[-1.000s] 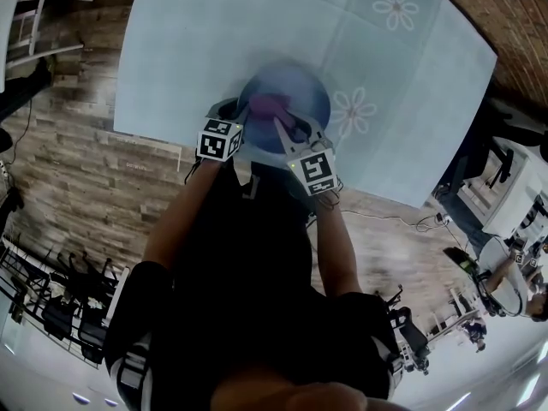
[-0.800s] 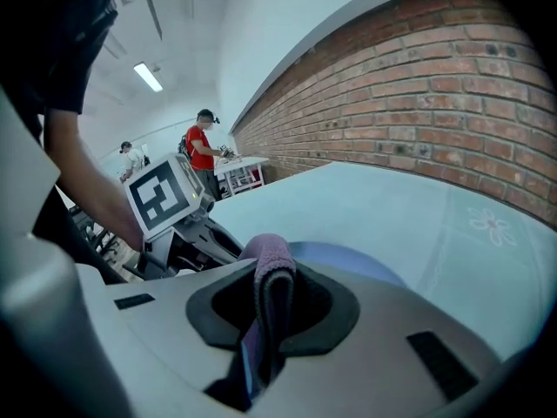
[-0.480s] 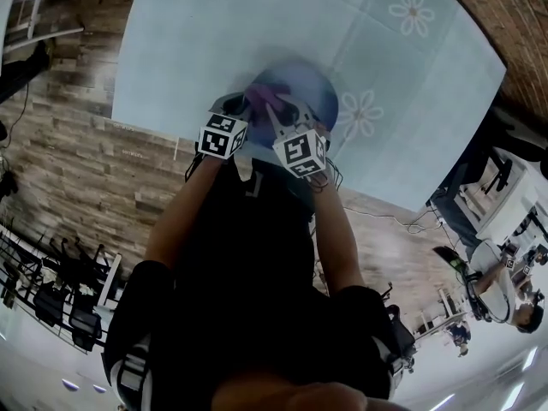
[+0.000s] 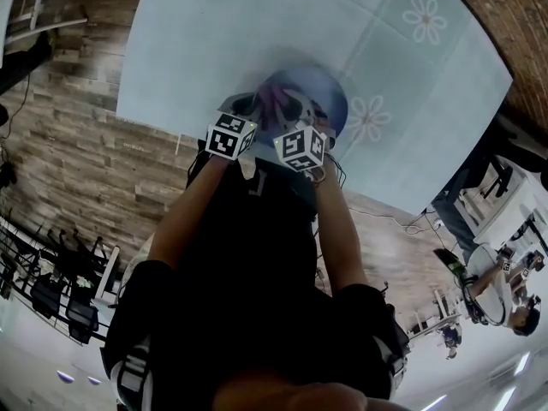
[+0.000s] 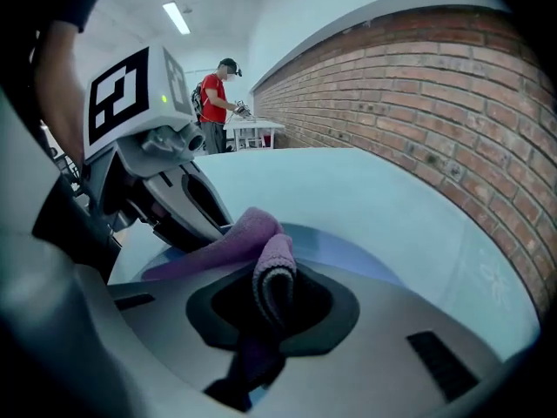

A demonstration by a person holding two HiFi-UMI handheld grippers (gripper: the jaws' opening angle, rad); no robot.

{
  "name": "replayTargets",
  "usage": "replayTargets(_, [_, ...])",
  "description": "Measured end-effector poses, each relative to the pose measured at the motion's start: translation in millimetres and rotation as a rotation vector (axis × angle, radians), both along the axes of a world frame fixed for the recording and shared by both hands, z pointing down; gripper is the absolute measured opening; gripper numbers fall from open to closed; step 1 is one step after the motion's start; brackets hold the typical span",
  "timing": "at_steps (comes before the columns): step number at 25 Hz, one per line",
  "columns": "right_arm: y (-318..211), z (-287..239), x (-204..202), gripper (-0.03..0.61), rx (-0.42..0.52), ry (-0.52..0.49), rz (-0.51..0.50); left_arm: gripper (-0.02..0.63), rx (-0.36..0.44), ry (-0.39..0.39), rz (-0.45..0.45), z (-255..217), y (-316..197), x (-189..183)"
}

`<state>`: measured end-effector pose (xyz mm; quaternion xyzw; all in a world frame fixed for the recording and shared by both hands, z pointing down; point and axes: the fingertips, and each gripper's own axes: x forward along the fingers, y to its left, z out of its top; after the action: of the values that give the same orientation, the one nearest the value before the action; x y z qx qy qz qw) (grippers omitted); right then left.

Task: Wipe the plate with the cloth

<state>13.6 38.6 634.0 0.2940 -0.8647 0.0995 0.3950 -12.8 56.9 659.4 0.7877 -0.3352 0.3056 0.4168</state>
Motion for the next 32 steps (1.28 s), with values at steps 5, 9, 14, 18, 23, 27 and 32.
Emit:
replayTargets(5, [-9, 3, -1, 0.071, 0.059, 0.069, -0.049, 0.072, -0.003, -0.001, 0.011, 2, 1, 2])
replayTargets(9, [-16, 4, -1, 0.071, 0.110, 0.119, -0.065, 0.072, -0.006, -0.001, 0.018, 3, 1, 3])
replayTargets(14, [-25, 4, 2, 0.072, 0.150, 0.158, -0.059, 0.072, -0.006, 0.010, 0.017, 3, -1, 2])
replayTargets(18, [-32, -2, 11, 0.072, 0.173, 0.179, -0.038, 0.072, -0.007, 0.010, 0.017, -2, 0, 6])
replayTargets(23, [-42, -5, 26, 0.072, 0.183, 0.208, 0.018, 0.072, -0.005, 0.011, 0.018, -4, 1, 6])
replayTargets(27, [-50, -5, 38, 0.072, 0.188, 0.230, 0.048, 0.072, -0.005, 0.010, 0.017, -3, 1, 5])
replayTargets(32, [-54, -2, 54, 0.072, 0.194, 0.273, 0.083, 0.071, -0.007, 0.011, 0.012, 0, 1, 2])
